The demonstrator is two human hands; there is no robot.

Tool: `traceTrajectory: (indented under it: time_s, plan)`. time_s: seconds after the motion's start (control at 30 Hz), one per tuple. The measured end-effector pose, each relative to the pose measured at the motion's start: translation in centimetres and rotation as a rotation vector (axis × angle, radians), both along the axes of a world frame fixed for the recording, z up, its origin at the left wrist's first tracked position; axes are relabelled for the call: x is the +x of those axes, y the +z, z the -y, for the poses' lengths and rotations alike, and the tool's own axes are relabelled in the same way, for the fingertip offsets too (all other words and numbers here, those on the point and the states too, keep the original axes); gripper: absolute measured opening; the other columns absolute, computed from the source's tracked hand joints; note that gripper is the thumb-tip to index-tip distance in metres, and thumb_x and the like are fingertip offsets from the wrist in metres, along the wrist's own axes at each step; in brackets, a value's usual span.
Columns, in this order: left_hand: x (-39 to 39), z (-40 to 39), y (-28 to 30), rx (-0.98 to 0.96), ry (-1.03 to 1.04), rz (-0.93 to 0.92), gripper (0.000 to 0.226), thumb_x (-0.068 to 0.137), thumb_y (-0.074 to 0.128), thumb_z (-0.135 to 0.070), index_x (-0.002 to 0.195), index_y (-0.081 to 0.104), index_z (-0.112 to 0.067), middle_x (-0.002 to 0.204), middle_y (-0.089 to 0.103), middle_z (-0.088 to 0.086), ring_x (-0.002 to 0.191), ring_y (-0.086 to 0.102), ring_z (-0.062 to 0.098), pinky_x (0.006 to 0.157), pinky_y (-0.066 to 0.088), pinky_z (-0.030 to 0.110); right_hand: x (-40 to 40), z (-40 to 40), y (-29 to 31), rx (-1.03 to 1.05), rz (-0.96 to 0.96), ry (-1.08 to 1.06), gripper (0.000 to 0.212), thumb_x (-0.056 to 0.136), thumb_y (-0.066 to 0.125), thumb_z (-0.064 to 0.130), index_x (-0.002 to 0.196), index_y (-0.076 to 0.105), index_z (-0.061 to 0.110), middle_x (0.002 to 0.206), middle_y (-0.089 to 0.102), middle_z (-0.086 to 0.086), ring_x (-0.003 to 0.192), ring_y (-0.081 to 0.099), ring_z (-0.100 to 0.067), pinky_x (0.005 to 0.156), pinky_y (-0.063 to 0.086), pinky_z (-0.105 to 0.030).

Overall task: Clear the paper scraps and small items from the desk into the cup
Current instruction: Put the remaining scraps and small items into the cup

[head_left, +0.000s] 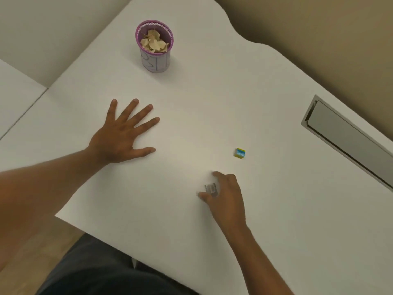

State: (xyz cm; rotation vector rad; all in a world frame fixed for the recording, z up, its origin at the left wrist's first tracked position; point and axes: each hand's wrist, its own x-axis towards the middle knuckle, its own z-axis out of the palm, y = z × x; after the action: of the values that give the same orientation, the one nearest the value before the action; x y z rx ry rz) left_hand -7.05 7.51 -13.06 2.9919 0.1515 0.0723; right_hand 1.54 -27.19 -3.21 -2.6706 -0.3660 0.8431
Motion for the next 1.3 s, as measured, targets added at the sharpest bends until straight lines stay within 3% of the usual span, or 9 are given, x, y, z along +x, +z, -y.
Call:
traceTrajectory:
  time_s: [0.13,0.27,0.43,0.63,0.7,0.8,1.1,1.2,1.3]
  plan:
    - [0.0,-0.1,-0.1,-0.005,-0.001,0.003,0.091,0.095,0.031,-0.088,0.172,0.021,-0.041,0.184,0.014,-0.005,0.171,0.012,0.034,0.131,0.006,0.076,-1.4,-0.3,-1.4,0.111,0.062,-0.027,0.054,0.088,0.078,0.026,0.138,0.056,0.027,0.121,0.056,0.008,0.114,0.059,-0.015,0.095,0.051,-0.028]
    - [0.0,-0.4,-0.3,0.011,-0.005,0.010,0.091,0.096,0.032,-0.089,0.172,0.022,-0.041,0.184,0.015,-0.005,0.171,0.012,0.032,0.132,0.006,0.074,0.1,-2.7,-1.3,0.209,0.144,-0.030,0.041,0.092,0.072,0.024,0.131,0.060,0.025,0.119,0.065,0.009,0.112,0.060,-0.015,0.095,0.046,-0.023]
    - [-0.2,-0.5,-0.3,0.017,0.007,0.001,0.091,0.096,0.032,-0.090,0.172,0.019,-0.043,0.184,0.013,-0.007,0.172,0.009,0.030,0.131,0.008,0.074,3.5,-8.2,1.2,0.484,0.171,-0.046,0.014,0.087,0.078,0.020,0.098,0.069,0.022,0.099,0.071,0.012,0.094,0.067,-0.013,0.085,0.057,-0.038]
    - [-0.1,-0.5,-0.4,0.020,-0.004,-0.014,0.091,0.096,0.034,-0.089,0.173,0.015,-0.043,0.185,0.009,-0.007,0.172,0.005,0.031,0.132,0.007,0.074,10.6,-19.7,6.5,0.715,0.278,0.067,0.019,0.082,0.083,0.020,0.100,0.076,0.021,0.097,0.074,0.012,0.085,0.069,-0.002,0.072,0.054,-0.011]
    - [-0.2,-0.4,-0.4,0.012,-0.006,-0.009,0.091,0.097,0.034,-0.089,0.173,0.015,-0.043,0.185,0.008,-0.008,0.172,0.004,0.031,0.132,0.007,0.075,13.1,-24.2,7.4,0.680,0.328,0.154,0.019,0.083,0.083,0.022,0.101,0.075,0.019,0.098,0.075,0.008,0.081,0.068,-0.003,0.071,0.054,-0.011]
    - [-0.1,-0.5,-0.5,-0.003,-0.008,-0.010,0.091,0.097,0.034,-0.089,0.173,0.014,-0.044,0.185,0.008,-0.008,0.172,0.004,0.031,0.131,0.007,0.075,15.8,-29.6,7.4,0.577,0.378,0.276,0.016,0.086,0.080,0.022,0.099,0.074,0.014,0.101,0.073,-0.001,0.090,0.069,-0.016,0.079,0.060,-0.030]
    - [-0.1,-0.4,-0.2,-0.035,-0.001,-0.007,0.089,0.098,0.036,-0.088,0.172,0.020,-0.042,0.184,0.013,-0.006,0.171,0.007,0.033,0.130,0.011,0.077,18.6,-34.8,3.7,0.133,0.482,0.597,0.018,0.093,0.066,0.020,0.101,0.076,0.007,0.100,0.065,-0.008,0.085,0.061,-0.022,0.082,0.056,-0.034]
    - [0.0,-0.3,-0.1,-0.041,-0.005,0.012,0.088,0.098,0.039,-0.086,0.172,0.024,-0.040,0.184,0.016,-0.004,0.171,0.010,0.035,0.129,0.013,0.078,18.5,-34.9,3.6,0.128,0.434,0.645,0.022,0.098,0.057,0.014,0.102,0.075,0.002,0.094,0.066,-0.011,0.080,0.049,-0.017,0.074,0.046,-0.032]
    - [0.0,-0.2,0.1,-0.039,-0.005,0.025,0.087,0.098,0.040,-0.085,0.171,0.028,-0.038,0.183,0.019,-0.002,0.171,0.013,0.036,0.129,0.015,0.078,18.0,-34.2,5.2,0.160,0.395,0.637,0.022,0.100,0.054,0.014,0.095,0.073,0.004,0.090,0.060,-0.008,0.084,0.056,-0.020,0.074,0.044,-0.033]
